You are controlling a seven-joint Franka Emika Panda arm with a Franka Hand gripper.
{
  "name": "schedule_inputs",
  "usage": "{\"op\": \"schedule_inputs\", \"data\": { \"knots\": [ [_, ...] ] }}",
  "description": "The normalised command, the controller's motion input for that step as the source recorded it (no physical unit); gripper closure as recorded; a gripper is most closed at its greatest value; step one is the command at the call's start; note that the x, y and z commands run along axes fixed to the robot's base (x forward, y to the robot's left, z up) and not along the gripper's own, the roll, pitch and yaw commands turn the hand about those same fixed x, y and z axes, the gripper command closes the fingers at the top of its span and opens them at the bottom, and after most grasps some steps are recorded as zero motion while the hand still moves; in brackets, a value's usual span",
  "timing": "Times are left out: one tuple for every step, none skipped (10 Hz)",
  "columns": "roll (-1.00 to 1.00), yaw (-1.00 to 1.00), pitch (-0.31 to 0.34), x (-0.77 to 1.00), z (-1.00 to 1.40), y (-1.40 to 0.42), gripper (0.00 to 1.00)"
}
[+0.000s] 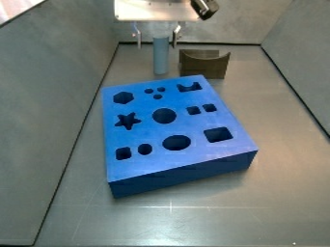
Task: Pick up the oval object. Move up. Move to above the board. Insert the oval object.
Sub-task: Pick up the oval object.
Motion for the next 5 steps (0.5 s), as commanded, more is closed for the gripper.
{"op": "schedule_inputs", "data": {
  "knots": [
    [0.02, 0.0, 0.0, 0.0, 0.0, -0.07, 0.0],
    [0.0, 0.1, 0.0, 0.0, -0.21, -0.03, 0.0],
    [-0.01, 0.39, 0.0, 0.0, -0.18, -0.08, 0.0],
    [0.01, 0.0, 0.0, 0.0, 0.0, -0.01, 0.0],
    [0.0, 0.0, 0.0, 0.0, -0.04, 0.0, 0.0]
  ]
}}
